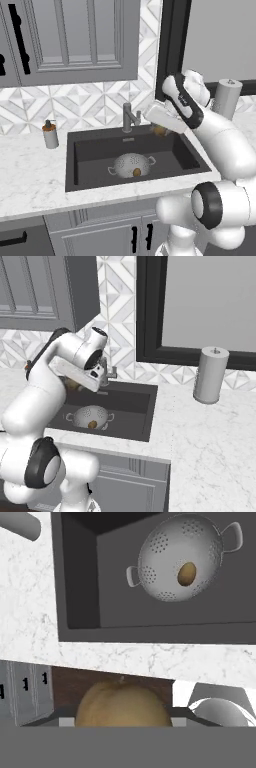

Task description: Put the colander in the sink, put the kiwi, kiwi in the colander, and turn on the sink faucet and pour water over the colander.

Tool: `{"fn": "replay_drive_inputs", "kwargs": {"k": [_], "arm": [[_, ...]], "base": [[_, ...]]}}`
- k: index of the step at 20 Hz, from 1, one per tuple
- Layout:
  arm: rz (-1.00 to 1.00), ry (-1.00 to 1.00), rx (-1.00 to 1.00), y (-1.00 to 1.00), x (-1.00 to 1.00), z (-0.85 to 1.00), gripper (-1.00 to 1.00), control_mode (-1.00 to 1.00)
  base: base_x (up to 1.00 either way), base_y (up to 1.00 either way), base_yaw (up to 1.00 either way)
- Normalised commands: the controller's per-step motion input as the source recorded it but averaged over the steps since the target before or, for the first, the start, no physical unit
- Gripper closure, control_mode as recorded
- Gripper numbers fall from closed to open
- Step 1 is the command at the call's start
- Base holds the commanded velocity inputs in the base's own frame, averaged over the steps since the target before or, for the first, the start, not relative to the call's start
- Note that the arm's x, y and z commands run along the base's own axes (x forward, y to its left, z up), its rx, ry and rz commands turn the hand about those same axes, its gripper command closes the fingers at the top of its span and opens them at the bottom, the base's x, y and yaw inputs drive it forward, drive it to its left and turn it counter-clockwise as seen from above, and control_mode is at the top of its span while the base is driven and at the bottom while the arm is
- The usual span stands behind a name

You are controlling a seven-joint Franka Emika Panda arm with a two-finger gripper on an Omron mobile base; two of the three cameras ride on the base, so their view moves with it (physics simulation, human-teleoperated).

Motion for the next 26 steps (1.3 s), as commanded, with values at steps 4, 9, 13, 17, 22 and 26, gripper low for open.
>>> {"fn": "replay_drive_inputs", "kwargs": {"k": [4, 9, 13, 17, 22, 26], "arm": [[0.00, 0.04, 0.23, -1.00, 0.00, -0.21, 1.00, -1.00], [0.00, 0.04, 0.21, -1.00, 0.11, -0.33, 1.00, -1.00], [0.00, 0.00, 0.13, -0.43, 0.47, -0.53, 1.00, -1.00], [0.00, -0.03, 0.08, 0.03, 0.53, -0.61, 1.00, -1.00], [0.00, -0.04, 0.01, 0.15, 0.61, -0.59, 1.00, -1.00], [0.00, -0.01, 0.01, 0.12, 0.58, -0.54, 1.00, -1.00]], "base": [[0.00, 0.00, 0.00], [0.00, 0.00, 0.00], [0.00, 0.00, 0.00], [0.00, 0.00, 0.00], [0.00, 0.00, 0.00], [0.00, 0.00, 0.00]]}}
